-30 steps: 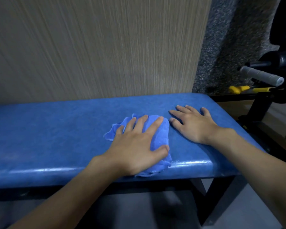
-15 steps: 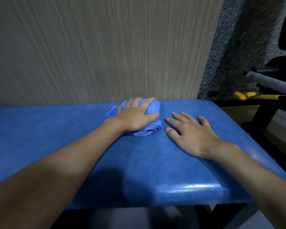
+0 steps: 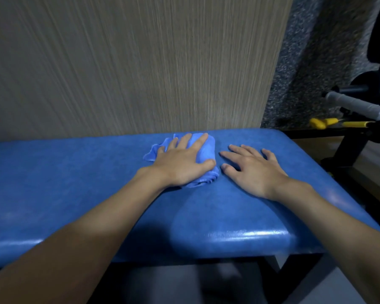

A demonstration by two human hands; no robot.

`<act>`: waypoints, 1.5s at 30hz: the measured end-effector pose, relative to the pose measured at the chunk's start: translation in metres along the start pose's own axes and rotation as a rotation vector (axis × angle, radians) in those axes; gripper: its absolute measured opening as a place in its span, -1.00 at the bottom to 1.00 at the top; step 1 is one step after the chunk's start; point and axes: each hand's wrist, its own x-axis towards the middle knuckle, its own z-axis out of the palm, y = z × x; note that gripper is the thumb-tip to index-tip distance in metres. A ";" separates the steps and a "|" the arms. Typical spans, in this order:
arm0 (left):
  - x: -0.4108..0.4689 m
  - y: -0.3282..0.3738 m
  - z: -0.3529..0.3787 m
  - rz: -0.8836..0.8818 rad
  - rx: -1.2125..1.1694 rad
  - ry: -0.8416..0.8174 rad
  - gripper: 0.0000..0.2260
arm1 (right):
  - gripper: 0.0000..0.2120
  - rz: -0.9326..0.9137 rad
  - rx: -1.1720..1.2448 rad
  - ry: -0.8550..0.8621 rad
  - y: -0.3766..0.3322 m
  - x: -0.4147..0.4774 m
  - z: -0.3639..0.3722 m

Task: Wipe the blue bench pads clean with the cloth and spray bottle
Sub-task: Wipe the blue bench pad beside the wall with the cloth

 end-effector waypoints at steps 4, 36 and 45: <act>-0.063 0.011 0.002 0.057 0.046 -0.026 -0.24 | -0.50 -0.006 -0.003 0.014 -0.001 -0.001 -0.001; 0.042 -0.018 -0.004 -0.024 -0.014 0.013 -0.34 | -0.49 -0.004 -0.025 -0.005 0.000 0.014 0.004; -0.089 0.003 0.004 0.096 0.041 -0.001 -0.19 | -0.50 0.004 -0.010 0.011 -0.003 0.010 0.001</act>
